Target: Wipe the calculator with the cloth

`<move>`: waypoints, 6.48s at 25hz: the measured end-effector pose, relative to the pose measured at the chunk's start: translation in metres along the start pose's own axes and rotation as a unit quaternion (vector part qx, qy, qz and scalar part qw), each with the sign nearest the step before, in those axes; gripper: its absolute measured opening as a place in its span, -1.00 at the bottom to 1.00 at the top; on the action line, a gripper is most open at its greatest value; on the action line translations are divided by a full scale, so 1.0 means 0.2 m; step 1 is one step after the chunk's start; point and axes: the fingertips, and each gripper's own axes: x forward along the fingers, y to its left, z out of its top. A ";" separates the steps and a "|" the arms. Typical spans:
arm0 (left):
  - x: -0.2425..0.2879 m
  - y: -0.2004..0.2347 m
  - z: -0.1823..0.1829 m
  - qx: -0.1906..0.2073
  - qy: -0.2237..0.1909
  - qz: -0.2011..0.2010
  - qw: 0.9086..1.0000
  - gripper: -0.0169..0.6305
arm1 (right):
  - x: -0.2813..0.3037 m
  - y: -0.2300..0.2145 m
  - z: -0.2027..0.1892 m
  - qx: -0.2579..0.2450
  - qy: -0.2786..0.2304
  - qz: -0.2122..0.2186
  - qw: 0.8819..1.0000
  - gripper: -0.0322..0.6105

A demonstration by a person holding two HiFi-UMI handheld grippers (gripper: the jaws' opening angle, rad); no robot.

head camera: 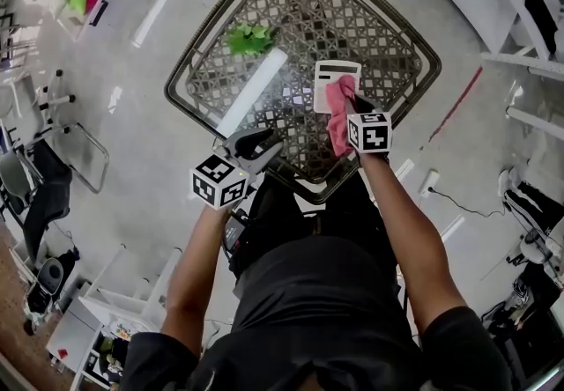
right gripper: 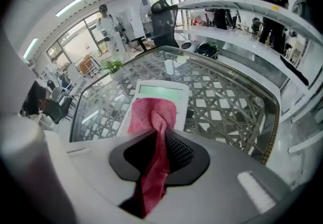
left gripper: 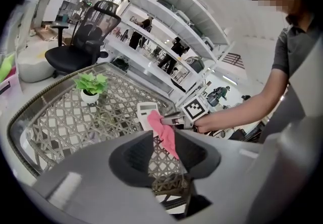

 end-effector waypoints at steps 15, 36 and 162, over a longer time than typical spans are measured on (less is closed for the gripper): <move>0.01 -0.06 -0.14 -0.003 0.030 -0.001 1.000 -0.43 | 0.03 0.07 0.01 0.026 -0.013 0.022 0.999 -0.74; 0.12 -0.09 -0.15 0.003 0.054 -0.019 0.998 -0.43 | -0.02 -0.07 -0.01 0.075 -0.033 -0.003 0.997 -0.74; -0.17 0.06 -0.15 0.001 0.046 0.066 0.997 -0.43 | -0.12 -0.55 0.19 0.069 0.016 -0.061 0.996 -0.74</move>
